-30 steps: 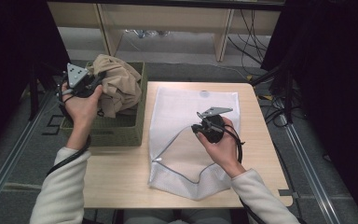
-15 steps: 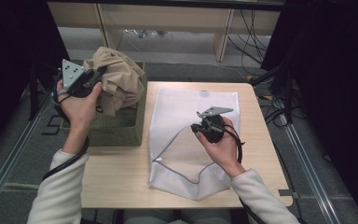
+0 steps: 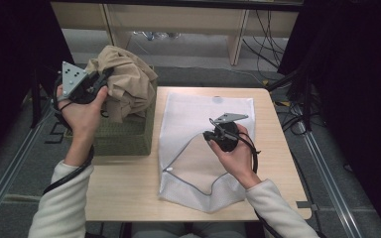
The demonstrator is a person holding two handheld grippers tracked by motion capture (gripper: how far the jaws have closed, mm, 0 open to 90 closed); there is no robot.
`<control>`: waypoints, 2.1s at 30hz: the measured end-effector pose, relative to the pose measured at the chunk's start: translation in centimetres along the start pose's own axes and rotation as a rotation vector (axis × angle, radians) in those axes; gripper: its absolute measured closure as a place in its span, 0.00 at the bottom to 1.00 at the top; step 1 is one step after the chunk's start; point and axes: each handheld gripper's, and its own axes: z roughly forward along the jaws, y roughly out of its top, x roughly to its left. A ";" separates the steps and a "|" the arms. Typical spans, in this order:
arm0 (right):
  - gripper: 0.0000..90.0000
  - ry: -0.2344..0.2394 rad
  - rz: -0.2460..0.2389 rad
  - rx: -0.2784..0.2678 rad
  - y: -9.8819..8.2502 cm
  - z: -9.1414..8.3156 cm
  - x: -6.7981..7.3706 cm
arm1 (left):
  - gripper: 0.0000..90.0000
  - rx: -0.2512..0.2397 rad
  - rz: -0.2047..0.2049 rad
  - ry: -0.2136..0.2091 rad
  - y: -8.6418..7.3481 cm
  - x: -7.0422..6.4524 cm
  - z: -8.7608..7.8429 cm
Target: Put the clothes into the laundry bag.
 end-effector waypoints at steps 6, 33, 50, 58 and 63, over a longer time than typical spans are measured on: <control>1.00 0.012 0.001 -0.004 0.0 0.0 -0.1 | 0.95 -0.029 0.002 -0.002 1.0 -0.3 -0.7; 1.00 -0.015 -0.025 -0.014 0.0 0.0 -0.3 | 0.95 -0.129 0.023 -0.115 3.8 -2.4 -5.2; 1.00 -0.017 -0.005 -0.004 0.1 -0.2 0.0 | 0.95 -0.143 0.025 -0.231 3.6 -4.3 -9.0; 1.00 -0.006 0.006 -0.004 0.0 -0.1 0.0 | 0.95 -0.132 0.018 -0.313 3.1 -5.2 -10.4; 1.00 -0.002 0.007 0.002 0.1 -0.1 0.0 | 0.95 -0.122 -0.005 -0.382 3.2 -5.9 -11.9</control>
